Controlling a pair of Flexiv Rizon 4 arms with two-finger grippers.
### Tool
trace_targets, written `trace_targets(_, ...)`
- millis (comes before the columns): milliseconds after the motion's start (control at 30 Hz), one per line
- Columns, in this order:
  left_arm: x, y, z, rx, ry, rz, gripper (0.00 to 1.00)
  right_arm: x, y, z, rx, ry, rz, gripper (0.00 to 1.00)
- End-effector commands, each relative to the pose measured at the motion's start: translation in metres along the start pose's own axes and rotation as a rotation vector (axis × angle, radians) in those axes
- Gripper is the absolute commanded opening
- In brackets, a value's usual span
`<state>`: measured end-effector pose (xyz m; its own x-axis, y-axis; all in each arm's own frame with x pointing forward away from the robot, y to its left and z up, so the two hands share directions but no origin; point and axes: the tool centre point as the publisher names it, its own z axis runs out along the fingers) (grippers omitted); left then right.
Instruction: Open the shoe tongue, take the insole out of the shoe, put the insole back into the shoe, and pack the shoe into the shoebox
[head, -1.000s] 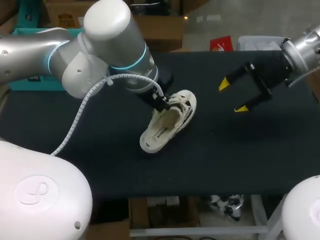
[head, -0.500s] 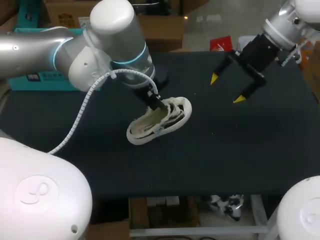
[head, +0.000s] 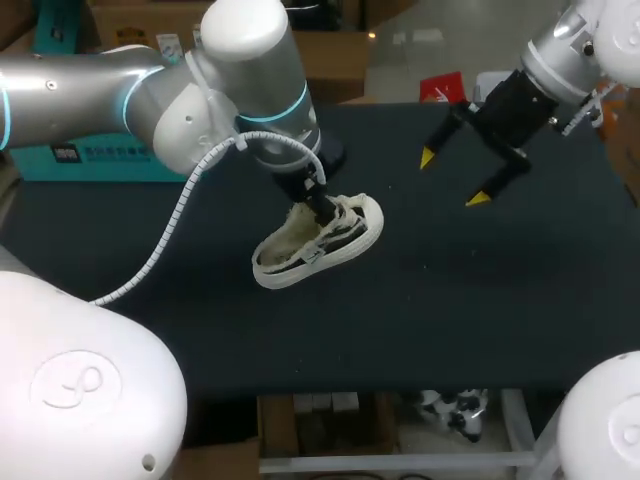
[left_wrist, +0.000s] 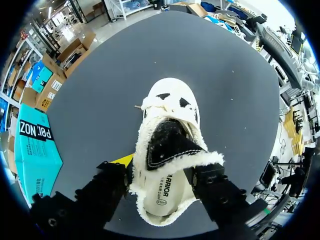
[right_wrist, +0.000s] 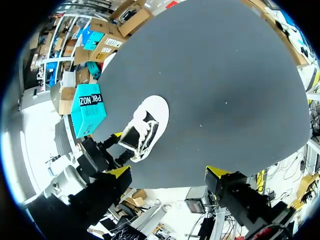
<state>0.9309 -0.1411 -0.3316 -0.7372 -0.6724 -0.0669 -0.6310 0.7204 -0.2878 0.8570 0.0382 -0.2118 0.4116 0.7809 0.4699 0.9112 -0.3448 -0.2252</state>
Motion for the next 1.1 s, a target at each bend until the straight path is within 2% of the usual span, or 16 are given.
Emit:
trace_targets(33,0.001,0.000,0.001,0.001,-0.002,-0.001,1.00,-0.001,-0.004,0.000,-0.043,0.001,0.002,1.00)
trace_targets(233,0.001,0.000,0.001,0.001,-0.002,-0.001,1.00,-0.001,-0.004,0.000,-0.043,0.001,0.002,1.00)
trace_targets(267,-0.001,0.000,0.002,-0.003,-0.003,-0.001,0.93,-0.001,-0.004,0.000,-0.043,0.001,0.002,1.00)
trace_targets(300,-0.002,0.000,0.003,-0.007,-0.005,0.000,0.84,-0.001,-0.004,0.000,-0.043,0.001,0.002,1.00)
trace_targets(333,-0.003,-0.001,0.004,-0.008,-0.006,-0.001,0.53,-0.001,-0.004,0.000,-0.043,0.001,0.002,1.00)
trace_targets(467,-0.009,0.001,0.004,-0.015,-0.003,0.004,0.02,-0.001,-0.004,0.000,-0.043,0.001,0.002,1.00)
trace_targets(567,-0.016,0.003,0.006,-0.026,0.001,0.001,0.01,-0.001,-0.004,0.000,-0.043,0.001,0.002,1.00)
trace_targets(600,-0.018,0.003,0.007,-0.028,0.000,0.000,0.13,-0.001,-0.004,0.000,-0.043,0.001,0.002,1.00)
trace_targets(667,-0.022,0.003,0.010,-0.031,-0.001,-0.005,0.18,-0.001,-0.004,0.000,-0.043,0.001,0.002,1.00)
trace_targets(733,-0.026,0.004,0.013,-0.037,0.000,-0.007,0.14,-0.001,-0.004,0.000,-0.043,0.001,0.002,1.00)
trace_targets(800,-0.028,0.004,0.016,-0.039,0.001,-0.010,0.00,-0.001,-0.004,0.000,-0.043,0.001,0.002,1.00)
trace_targets(1100,-0.034,0.006,0.012,0.009,0.050,0.021,0.00,-0.001,-0.004,0.000,-0.043,0.001,0.002,1.00)
